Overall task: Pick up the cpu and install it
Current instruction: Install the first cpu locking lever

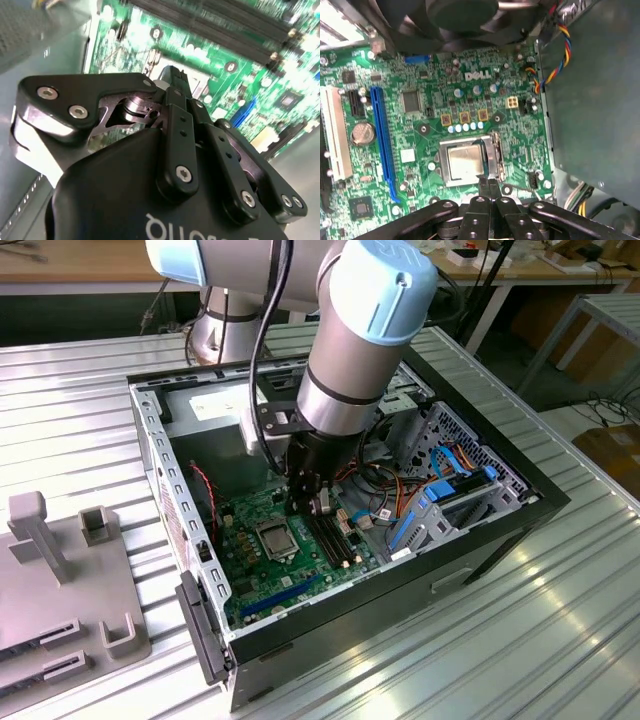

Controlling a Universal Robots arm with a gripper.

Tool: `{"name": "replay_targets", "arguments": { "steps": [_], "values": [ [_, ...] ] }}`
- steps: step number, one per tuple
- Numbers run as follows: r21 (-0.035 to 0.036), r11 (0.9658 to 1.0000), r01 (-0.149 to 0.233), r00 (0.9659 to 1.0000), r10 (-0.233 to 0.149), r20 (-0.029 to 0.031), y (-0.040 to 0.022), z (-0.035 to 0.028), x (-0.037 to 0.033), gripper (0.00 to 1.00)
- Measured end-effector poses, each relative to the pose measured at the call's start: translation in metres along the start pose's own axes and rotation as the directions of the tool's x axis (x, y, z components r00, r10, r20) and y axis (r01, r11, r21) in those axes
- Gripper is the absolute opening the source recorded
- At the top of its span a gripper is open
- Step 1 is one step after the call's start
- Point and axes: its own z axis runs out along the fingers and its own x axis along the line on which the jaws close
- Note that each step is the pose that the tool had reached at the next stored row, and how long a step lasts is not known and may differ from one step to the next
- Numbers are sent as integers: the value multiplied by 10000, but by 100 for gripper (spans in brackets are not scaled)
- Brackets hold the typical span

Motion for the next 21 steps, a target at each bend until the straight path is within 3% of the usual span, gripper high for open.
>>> {"name": "replay_targets", "arguments": {
  "steps": [2, 4, 14, 17, 21],
  "values": [
    [-5, 10000, 3, 10000, -3, 39, -95, 7, -19, 11],
    [-10, 10000, 5, 10000, -5, 74, -126, 8, -50, 11],
    [-10, 10000, 5, 10000, -5, 79, -120, -10, -315, 11],
    [-12, 10000, 6, 10000, -6, 85, -116, -33, -340, 11],
    [-20, 10000, 9, 9999, -9, 152, -115, -45, -370, 11]
  ]
}}
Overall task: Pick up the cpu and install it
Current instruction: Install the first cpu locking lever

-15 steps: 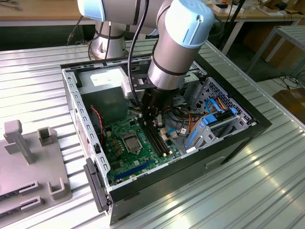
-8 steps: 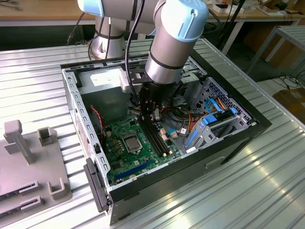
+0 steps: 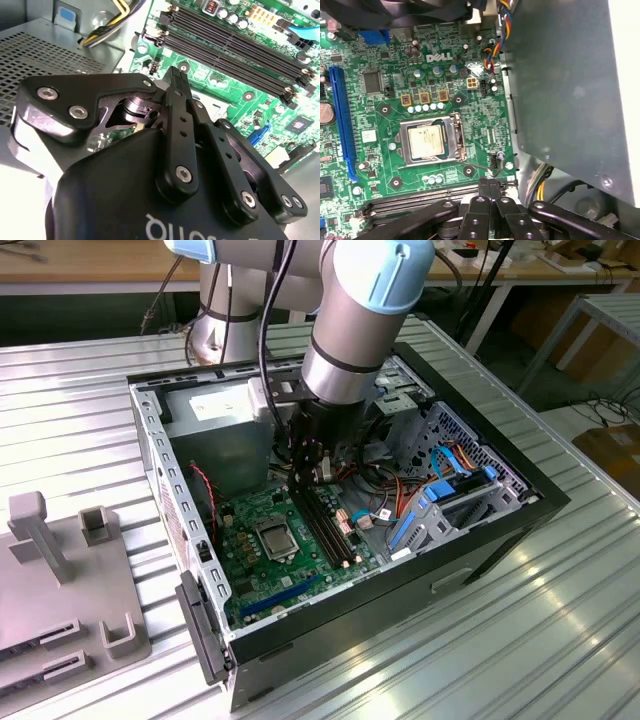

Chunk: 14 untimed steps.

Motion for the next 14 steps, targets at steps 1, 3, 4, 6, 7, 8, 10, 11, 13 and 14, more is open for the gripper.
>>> {"name": "replay_targets", "arguments": {
  "steps": [1, 3, 4, 6, 7, 8, 10, 11, 13, 14],
  "values": [
    [-4, 10000, 2, 10000, -2, 24, -1, -2, -8, 11],
    [-7, 10000, 3, 10000, -3, 70, -3, -6, -24, 11],
    [-7, 10000, 2, 10000, -2, 87, -5, -8, -33, 11],
    [-5, 10000, 2, 9999, -2, 109, -10, -14, -53, 11],
    [-3, 10000, 5, 9999, -5, 117, -11, -18, -66, 11],
    [-1, 10000, 6, 9999, -6, 124, -10, -19, -77, 11],
    [-2, 10000, 8, 9999, -8, 155, -8, -18, -99, 11],
    [-4, 10000, 10, 9998, -9, 174, -8, -18, -107, 11],
    [-4, 10000, 9, 9998, -9, 175, -6, -17, -119, 11],
    [-5, 10000, 9, 9998, -9, 175, -5, -17, -124, 11]
  ]
}}
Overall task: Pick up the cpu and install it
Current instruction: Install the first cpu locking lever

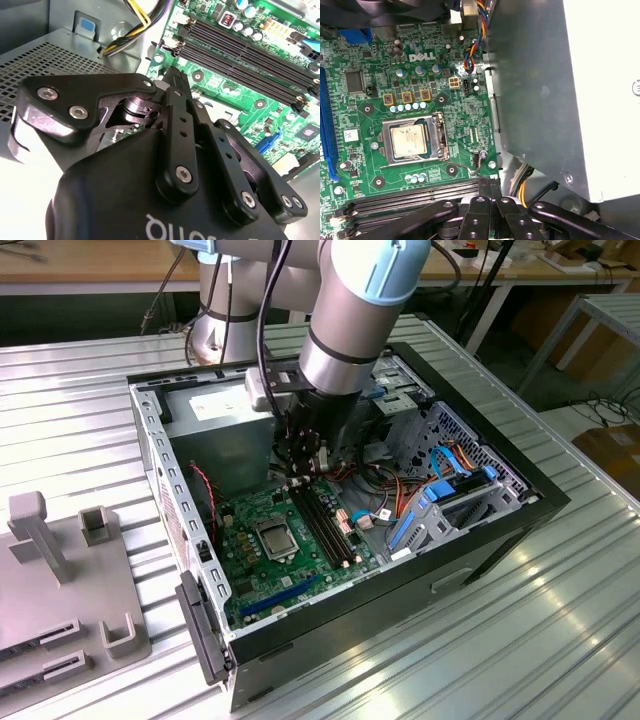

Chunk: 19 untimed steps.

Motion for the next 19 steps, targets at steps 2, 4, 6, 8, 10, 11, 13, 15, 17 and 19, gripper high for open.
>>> {"name": "replay_targets", "arguments": {
  "steps": [2, 4, 6, 8, 10, 11, 13, 15, 17, 19],
  "values": [
    [0, 10000, -1, 10000, 1, -1, 7, 1, -2, 11],
    [0, 10000, -1, 10000, 1, -1, 30, 4, 0, 11],
    [0, 10000, -1, 10000, 1, 0, 52, 8, 3, 11],
    [-1, 10000, 1, 10000, -1, -4, 53, 8, 3, 11],
    [8, 10000, -1, 10000, 1, -57, 54, 10, 4, 11],
    [13, 10000, -3, 10000, 3, -95, 55, 10, 4, 11],
    [22, 10000, -5, 9999, 6, -168, 56, 9, 5, 11],
    [35, 10000, -9, 9996, 9, -266, 57, 9, 8, 11],
    [49, 10000, -13, 9993, 15, -366, 57, 9, 9, 11],
    [59, 10000, -16, 9990, 18, -439, 57, 11, 10, 11]
  ]
}}
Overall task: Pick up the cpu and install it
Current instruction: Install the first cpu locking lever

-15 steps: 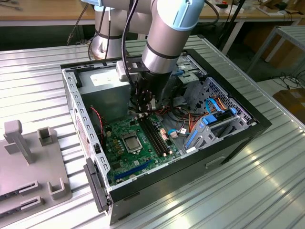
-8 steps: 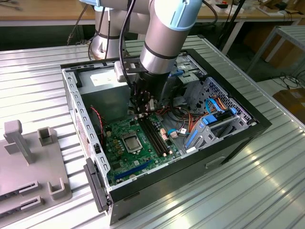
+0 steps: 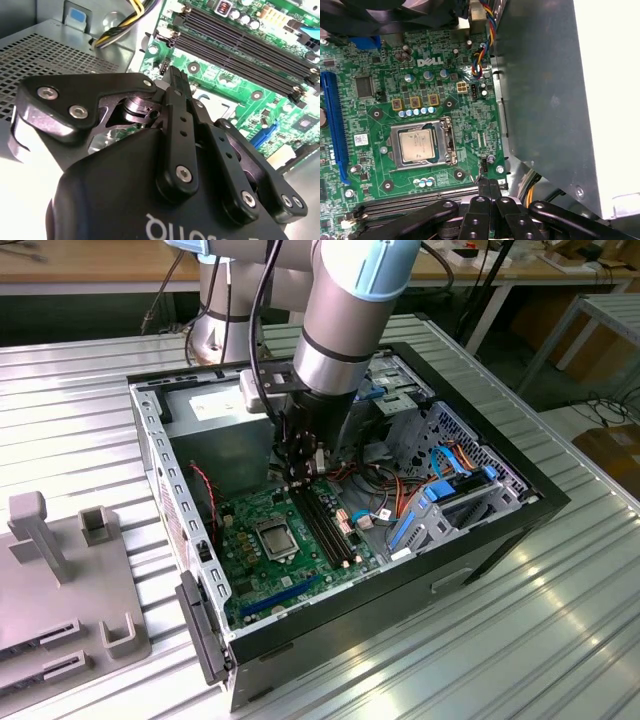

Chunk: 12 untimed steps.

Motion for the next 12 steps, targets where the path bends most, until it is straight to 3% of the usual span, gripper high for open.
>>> {"name": "replay_targets", "arguments": {
  "steps": [4, 12],
  "values": [
    [26, 10000, 0, 9997, 1, -234, -1, 4, 1, 11],
    [49, 10000, 25, 9988, -23, -499, -2, 11, 14, 11]
  ]
}}
